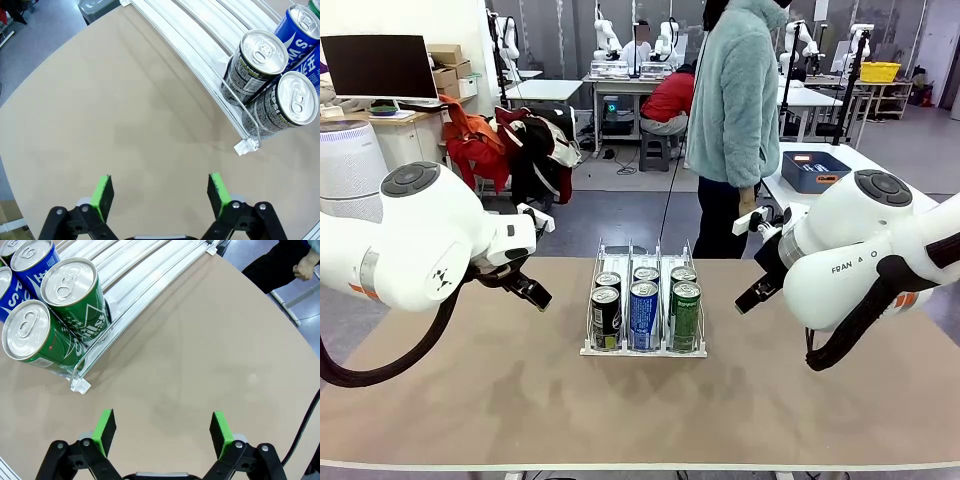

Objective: Fill the beverage cans into the dispenser.
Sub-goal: Pick up the Sprite handed by the human.

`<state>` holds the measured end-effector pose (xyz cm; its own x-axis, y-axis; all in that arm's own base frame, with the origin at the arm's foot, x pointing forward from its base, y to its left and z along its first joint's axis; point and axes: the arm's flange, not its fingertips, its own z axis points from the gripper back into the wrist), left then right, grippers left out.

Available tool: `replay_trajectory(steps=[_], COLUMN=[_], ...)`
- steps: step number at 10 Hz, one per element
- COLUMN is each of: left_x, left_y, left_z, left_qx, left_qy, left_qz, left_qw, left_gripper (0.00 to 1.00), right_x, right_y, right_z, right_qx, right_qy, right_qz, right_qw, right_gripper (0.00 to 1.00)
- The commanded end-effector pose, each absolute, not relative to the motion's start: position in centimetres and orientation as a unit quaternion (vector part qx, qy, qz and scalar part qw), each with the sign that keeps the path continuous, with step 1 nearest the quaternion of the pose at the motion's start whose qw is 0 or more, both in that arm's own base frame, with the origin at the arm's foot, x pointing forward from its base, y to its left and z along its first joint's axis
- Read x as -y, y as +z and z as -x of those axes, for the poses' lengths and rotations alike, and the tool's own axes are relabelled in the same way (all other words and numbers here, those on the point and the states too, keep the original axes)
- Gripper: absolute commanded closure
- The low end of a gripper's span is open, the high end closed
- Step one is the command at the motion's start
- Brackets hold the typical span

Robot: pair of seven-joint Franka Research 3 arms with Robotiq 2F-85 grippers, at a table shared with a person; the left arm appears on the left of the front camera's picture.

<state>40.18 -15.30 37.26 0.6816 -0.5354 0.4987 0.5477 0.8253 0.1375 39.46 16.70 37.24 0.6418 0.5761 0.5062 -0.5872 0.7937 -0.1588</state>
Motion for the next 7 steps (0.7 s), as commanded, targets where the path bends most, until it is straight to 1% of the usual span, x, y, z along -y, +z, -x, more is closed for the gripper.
replay_trajectory(steps=[1,3,4,5,6,7], left_x=[15.2,15.3,16.4,16.1,14.1,13.0], left_y=[37.3,37.3,37.4,38.3,39.9,41.7], left_z=[-40.2,-40.2,-40.8,-41.4,-41.6,-42.3], left_qx=[0.268,0.268,0.260,0.252,0.243,0.245], left_qy=[-0.294,-0.295,-0.294,-0.311,-0.340,-0.349], left_qz=[0.011,0.011,0.046,0.072,0.105,0.117], left_qw=[0.917,0.917,0.918,0.913,0.902,0.897], left_gripper=[0.00,0.00,0.00,0.00,0.00,0.00], right_x=[-16.7,-16.7,-15.6,-15.7,-16.2,-16.0], right_y=[37.2,37.2,39.1,40.6,41.6,43.4], right_z=[-39.5,-39.5,-40.3,-40.2,-40.0,-40.5], right_qx=[0.276,0.276,0.249,0.237,0.240,0.236], right_qy=[0.321,0.321,0.350,0.349,0.339,0.343], right_qz=[-0.010,-0.010,-0.037,-0.063,-0.093,-0.117], right_qw=[0.906,0.906,0.902,0.904,0.905,0.902], right_gripper=[0.00,0.00,0.00,0.00,0.00,0.00])
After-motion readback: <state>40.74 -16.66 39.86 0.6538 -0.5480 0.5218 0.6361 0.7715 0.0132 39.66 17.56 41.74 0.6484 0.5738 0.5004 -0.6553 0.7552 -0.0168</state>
